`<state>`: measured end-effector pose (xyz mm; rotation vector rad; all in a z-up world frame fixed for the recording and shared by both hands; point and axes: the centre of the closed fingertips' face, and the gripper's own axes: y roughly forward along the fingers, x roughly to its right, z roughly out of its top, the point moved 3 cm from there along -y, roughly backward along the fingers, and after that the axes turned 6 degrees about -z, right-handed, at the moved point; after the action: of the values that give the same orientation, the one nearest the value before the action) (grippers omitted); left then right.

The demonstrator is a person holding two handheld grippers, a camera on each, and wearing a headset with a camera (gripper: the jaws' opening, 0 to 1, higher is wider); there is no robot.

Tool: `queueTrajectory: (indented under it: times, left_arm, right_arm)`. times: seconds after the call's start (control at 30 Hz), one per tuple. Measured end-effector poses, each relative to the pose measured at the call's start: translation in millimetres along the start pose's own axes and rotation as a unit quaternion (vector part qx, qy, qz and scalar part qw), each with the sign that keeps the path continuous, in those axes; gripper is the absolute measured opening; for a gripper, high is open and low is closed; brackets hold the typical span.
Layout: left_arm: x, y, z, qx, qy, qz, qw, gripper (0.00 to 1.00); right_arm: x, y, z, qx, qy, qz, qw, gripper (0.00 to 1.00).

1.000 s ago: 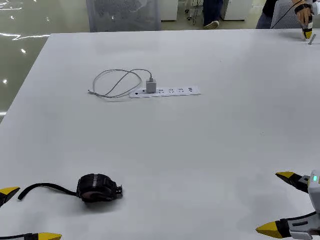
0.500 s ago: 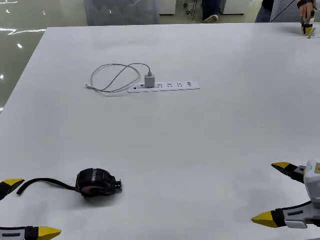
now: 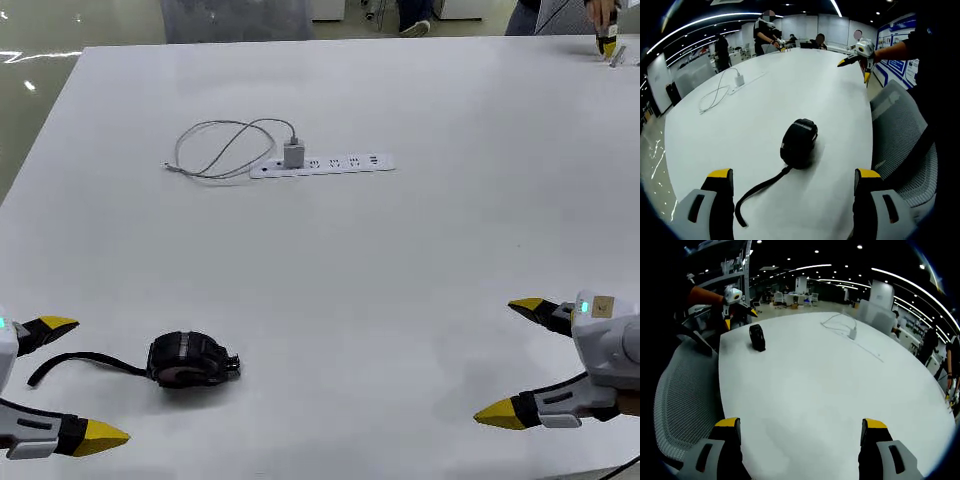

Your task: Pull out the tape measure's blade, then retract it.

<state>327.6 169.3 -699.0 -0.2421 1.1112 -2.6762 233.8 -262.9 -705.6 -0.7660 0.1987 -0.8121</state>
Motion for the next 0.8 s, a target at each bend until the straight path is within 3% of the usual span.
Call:
queueTrajectory:
  times: [0.23, 0.3, 0.37, 0.43, 0.5, 0.8]
  left_arm:
    - [-1.0, 13.0, 10.6, -0.027, 0.04, -0.018, 0.9986, 0.98]
    - [-2.5, 20.1, 12.6, -0.034, 0.045, -0.019, 0.9982, 0.96]
    - [-1.6, 29.5, 4.7, -0.07, 0.049, -0.027, 0.996, 0.96]
    - [2.0, 38.5, 6.5, -0.07, 0.065, -0.041, 0.9946, 0.97]
    - [2.2, 44.7, 9.4, -0.077, 0.072, -0.046, 0.9934, 0.97]
    - [1.1, 59.6, 24.7, -0.087, 0.099, -0.066, 0.989, 0.95]
  right_arm:
    - [-0.9, 10.0, 10.2, 0.0, -0.01, 0.006, 0.9999, 0.99]
    - [2.8, 15.1, 11.7, -0.001, -0.03, -0.004, 0.9996, 0.99]
    - [1.2, 19.8, 14.8, 0.0, -0.029, -0.003, 0.9996, 0.99]
    - [2.6, 26.4, 12.1, -0.011, -0.026, 0.001, 0.9996, 0.99]
    - [2.4, 30.7, 12.2, -0.025, -0.049, -0.003, 0.9985, 0.99]
    - [-2.0, 50.3, 24.5, -0.021, -0.049, 0.021, 0.9984, 0.99]
